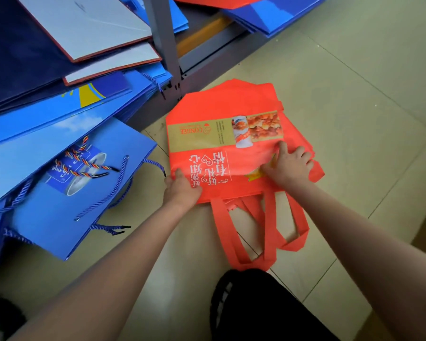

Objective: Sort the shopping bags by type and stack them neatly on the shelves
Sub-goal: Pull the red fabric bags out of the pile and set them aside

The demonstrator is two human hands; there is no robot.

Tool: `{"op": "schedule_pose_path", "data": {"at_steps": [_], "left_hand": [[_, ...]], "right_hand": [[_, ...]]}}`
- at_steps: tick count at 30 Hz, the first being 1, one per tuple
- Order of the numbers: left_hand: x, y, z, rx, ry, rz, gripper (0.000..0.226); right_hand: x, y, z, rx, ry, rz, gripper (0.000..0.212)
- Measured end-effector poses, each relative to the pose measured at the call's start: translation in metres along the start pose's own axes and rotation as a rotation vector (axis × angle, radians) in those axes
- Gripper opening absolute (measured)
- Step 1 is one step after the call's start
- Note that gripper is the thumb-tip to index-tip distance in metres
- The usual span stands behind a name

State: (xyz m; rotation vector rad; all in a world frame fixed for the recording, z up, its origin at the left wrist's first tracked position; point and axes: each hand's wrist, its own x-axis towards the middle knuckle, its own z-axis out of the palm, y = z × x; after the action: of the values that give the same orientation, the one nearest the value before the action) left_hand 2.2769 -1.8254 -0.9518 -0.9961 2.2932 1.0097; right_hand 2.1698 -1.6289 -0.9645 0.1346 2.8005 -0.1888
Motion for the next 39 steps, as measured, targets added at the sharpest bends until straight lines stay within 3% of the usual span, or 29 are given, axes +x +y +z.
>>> {"op": "schedule_pose_path", "data": {"at_steps": [5, 11, 14, 20, 24, 27, 30, 32, 34, 36, 39], "left_hand": [[0.000, 0.003, 0.008, 0.015, 0.022, -0.052, 0.055], [0.007, 0.006, 0.011, 0.013, 0.081, -0.045, 0.062], [0.016, 0.004, 0.004, -0.009, 0.082, 0.029, 0.065], [0.009, 0.003, 0.000, -0.092, 0.115, 0.018, 0.058], [-0.008, 0.015, 0.008, -0.421, 0.028, 0.060, 0.042], [-0.013, 0.029, 0.020, -0.468, -0.042, 0.120, 0.046], [-0.009, 0.033, 0.018, -0.417, 0.051, 0.149, 0.048], [-0.012, 0.031, 0.006, -0.329, 0.120, 0.202, 0.052], [-0.022, 0.026, -0.007, -0.231, 0.161, 0.264, 0.055], [-0.033, 0.017, -0.015, -0.169, 0.156, 0.305, 0.055], [-0.048, -0.002, -0.016, -0.142, 0.067, 0.318, 0.045]], "right_hand": [[-0.009, 0.006, 0.003, 0.106, 0.070, -0.027, 0.071], [0.003, 0.005, -0.008, 0.273, -0.076, 0.137, 0.090], [0.002, 0.004, -0.013, 0.304, -0.111, 0.164, 0.084], [-0.009, 0.009, -0.024, 0.408, 0.041, -0.006, 0.051], [-0.011, 0.043, -0.039, 0.338, 0.118, 0.164, 0.044], [-0.019, 0.061, -0.038, 0.353, -0.007, 0.302, 0.049], [-0.025, 0.066, -0.029, 0.256, -0.141, 0.314, 0.060], [-0.027, 0.056, -0.032, 0.183, -0.053, 0.278, 0.055], [-0.026, 0.038, -0.039, 0.411, -0.006, 0.177, 0.051], [-0.026, 0.016, -0.042, 0.603, -0.067, 0.080, 0.064], [-0.033, 0.000, -0.036, 0.342, -0.180, 0.130, 0.082]]}}
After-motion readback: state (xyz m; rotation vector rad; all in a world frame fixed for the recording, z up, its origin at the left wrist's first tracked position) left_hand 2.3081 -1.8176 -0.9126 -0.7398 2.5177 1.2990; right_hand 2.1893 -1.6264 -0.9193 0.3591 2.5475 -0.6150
